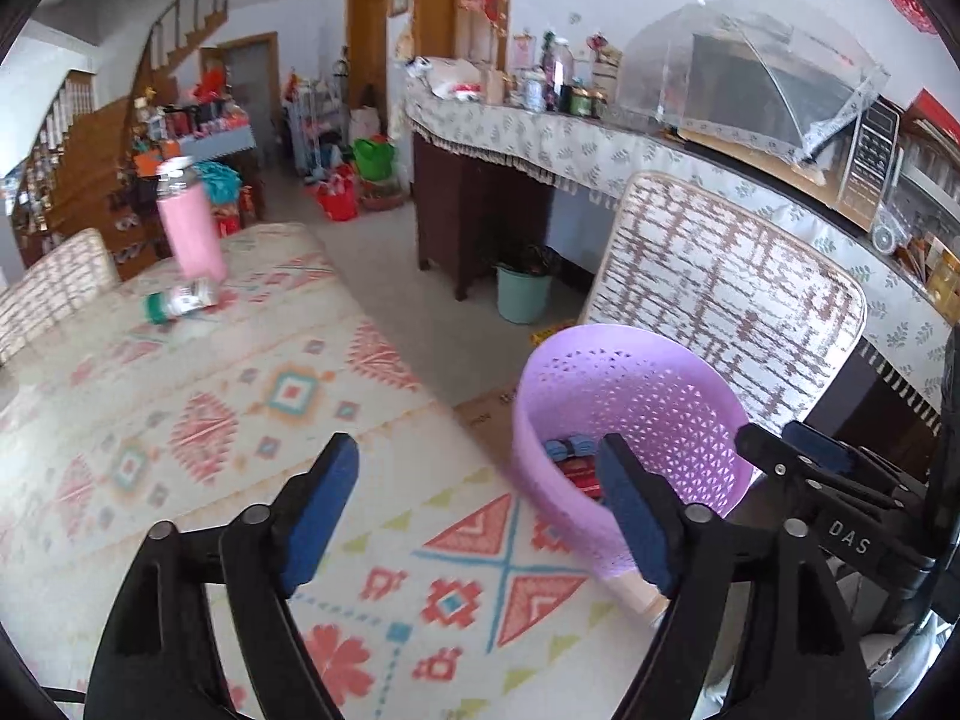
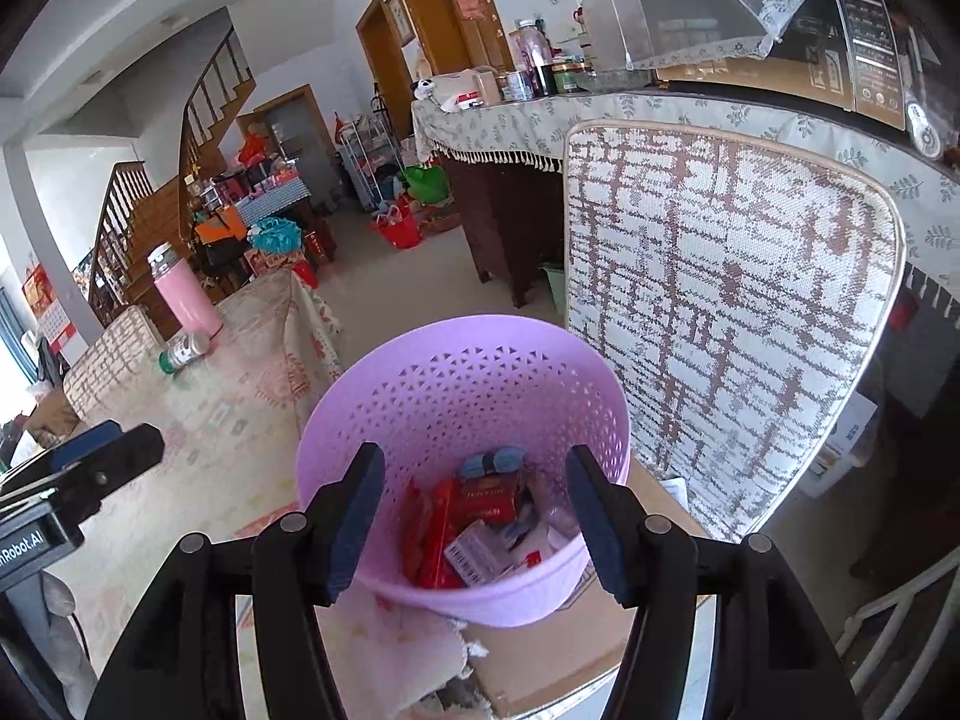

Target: Collect trash

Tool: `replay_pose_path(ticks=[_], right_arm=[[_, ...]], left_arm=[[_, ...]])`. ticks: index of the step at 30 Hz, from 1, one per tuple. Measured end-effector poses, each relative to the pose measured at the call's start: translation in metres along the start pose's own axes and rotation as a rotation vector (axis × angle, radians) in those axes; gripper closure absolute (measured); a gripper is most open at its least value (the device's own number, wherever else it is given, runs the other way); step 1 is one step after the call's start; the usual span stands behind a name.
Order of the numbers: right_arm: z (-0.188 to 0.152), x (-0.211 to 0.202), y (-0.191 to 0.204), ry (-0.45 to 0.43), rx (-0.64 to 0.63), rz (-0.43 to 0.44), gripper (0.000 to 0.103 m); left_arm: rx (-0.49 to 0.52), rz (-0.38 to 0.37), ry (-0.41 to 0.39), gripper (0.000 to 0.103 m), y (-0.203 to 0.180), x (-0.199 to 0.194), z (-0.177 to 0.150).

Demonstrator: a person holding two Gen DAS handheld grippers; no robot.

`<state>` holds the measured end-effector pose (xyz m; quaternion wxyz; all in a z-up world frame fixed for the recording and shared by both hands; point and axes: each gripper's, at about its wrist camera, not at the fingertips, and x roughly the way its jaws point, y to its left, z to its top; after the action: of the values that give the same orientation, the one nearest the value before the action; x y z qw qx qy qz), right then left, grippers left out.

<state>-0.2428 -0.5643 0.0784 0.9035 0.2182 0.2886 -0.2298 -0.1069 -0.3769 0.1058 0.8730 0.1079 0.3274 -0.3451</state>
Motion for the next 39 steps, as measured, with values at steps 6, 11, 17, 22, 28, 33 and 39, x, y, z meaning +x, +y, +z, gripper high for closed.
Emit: replay_pose_path(ticks=[6,11,17,22,28,33,39], right_arm=[[-0.015,-0.024,0.014,-0.018,-0.033,-0.006,0.034],[-0.028,-0.042,0.025,-0.034,-0.059,-0.01,0.033],[-0.042,-0.061,0.033,-0.05,-0.078,-0.014,0.031],[-0.053,-0.076,0.037,-0.063,-0.082,-0.012,0.028],[-0.072,-0.091,0.041,-0.067,-0.094,-0.013,0.026],[-0.088,-0.093,0.039,-0.047,-0.112,-0.035,0.026],[-0.102,-0.092,0.031,-0.03,-0.144,-0.095,0.026]], left_arm=[[-0.038,0.067,-0.062,0.016,0.012,-0.033,-0.02],[-0.013,0.179,-0.158,0.012,0.013,-0.062,-0.035],[0.03,0.318,-0.254,0.002,0.005,-0.098,-0.05],[0.046,0.368,-0.26,0.001,-0.004,-0.109,-0.067],[0.0,0.276,-0.159,0.001,-0.004,-0.102,-0.084],[-0.014,0.24,-0.11,0.001,-0.009,-0.097,-0.1],[-0.018,0.19,-0.061,0.001,-0.014,-0.09,-0.114]])
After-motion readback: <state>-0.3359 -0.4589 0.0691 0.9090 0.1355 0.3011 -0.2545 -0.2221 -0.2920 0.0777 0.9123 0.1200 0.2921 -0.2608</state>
